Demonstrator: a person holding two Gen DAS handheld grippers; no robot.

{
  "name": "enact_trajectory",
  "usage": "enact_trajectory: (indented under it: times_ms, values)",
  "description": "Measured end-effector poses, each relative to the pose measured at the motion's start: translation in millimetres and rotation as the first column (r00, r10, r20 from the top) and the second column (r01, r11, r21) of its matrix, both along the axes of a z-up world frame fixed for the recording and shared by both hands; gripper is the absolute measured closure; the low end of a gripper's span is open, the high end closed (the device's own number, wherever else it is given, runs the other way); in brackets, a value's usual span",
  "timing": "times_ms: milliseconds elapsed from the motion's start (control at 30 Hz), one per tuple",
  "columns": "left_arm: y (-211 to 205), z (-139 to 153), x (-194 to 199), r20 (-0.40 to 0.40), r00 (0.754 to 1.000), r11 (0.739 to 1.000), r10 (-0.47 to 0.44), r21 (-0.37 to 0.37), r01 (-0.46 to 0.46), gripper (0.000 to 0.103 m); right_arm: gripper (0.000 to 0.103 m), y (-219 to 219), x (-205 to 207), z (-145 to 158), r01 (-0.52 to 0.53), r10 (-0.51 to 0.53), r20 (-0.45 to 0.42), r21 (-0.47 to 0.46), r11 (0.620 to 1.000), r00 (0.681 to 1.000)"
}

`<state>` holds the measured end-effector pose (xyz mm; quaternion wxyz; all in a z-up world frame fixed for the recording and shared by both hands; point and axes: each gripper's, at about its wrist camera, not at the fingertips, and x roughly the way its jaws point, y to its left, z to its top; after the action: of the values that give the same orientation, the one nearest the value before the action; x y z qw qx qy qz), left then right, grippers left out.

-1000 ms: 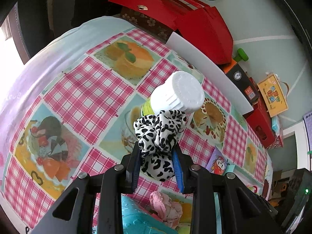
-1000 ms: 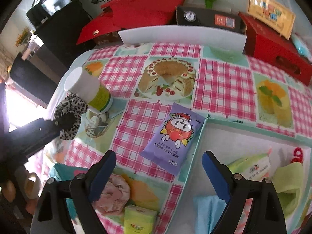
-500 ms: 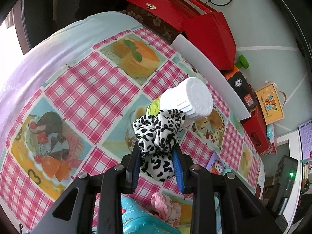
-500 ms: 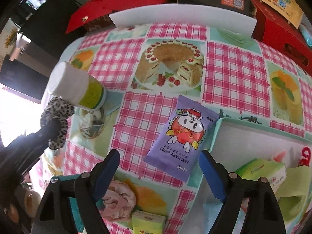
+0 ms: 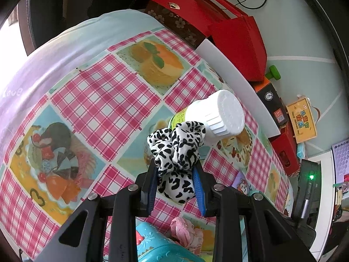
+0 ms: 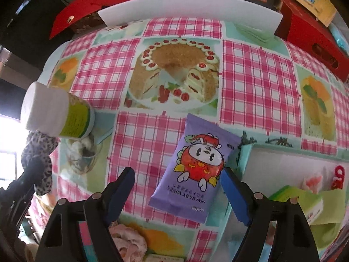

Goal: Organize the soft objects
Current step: 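Lift the scrunchie with the left tool while the right tool grasps the purple wipes pack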

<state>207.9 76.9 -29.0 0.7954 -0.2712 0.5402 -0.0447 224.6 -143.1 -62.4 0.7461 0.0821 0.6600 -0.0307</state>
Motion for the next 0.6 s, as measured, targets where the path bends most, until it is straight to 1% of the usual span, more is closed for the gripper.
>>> enact_trajectory:
  times_ms: [200, 267, 300, 367, 433, 500, 533, 600]
  values:
    - [0.1, 0.5, -0.3, -0.001, 1.000, 1.000, -0.001, -0.002, 0.001, 0.072, 0.023, 20.2, 7.3, -9.6, -0.067, 0.066, -0.005, -0.038, 0.997, 0.998]
    - [0.0, 0.7, -0.6, -0.001, 1.000, 1.000, 0.000, -0.002, 0.000, 0.072, 0.025, 23.1, 8.6, -11.5, -0.066, 0.066, -0.010, -0.064, 0.996, 0.998]
    - [-0.2, 0.8, -0.6, -0.002, 1.000, 1.000, 0.000, -0.002, 0.000, 0.072, 0.028, 22.8, 9.9, -12.9, -0.063, 0.062, -0.014, -0.072, 0.995, 0.998]
    - [-0.3, 0.7, -0.8, -0.002, 1.000, 1.000, 0.000, -0.002, 0.000, 0.072, 0.030, 21.2, 12.1, -15.6, -0.050, 0.049, -0.018, -0.065, 0.997, 0.999]
    - [-0.1, 0.4, -0.7, -0.003, 1.000, 1.000, -0.001, -0.001, 0.001, 0.072, 0.031, 21.6, 12.5, -17.2, -0.050, 0.049, -0.011, -0.083, 0.995, 0.999]
    - [-0.2, -0.3, 0.3, -0.004, 1.000, 1.000, -0.001, 0.000, 0.001, 0.072, 0.038, 20.6, 13.5, -15.2, -0.055, 0.055, -0.002, -0.094, 0.994, 0.998]
    - [-0.4, -0.1, 0.2, -0.004, 1.000, 1.000, -0.002, 0.000, 0.002, 0.072, 0.039, 20.8, 13.2, -14.0, -0.055, 0.055, 0.002, -0.092, 0.994, 0.998]
    - [-0.1, -0.5, 0.0, -0.003, 1.000, 1.000, -0.001, 0.001, 0.001, 0.072, 0.045, 20.1, 10.4, -11.6, -0.055, 0.056, 0.009, -0.089, 0.995, 0.998]
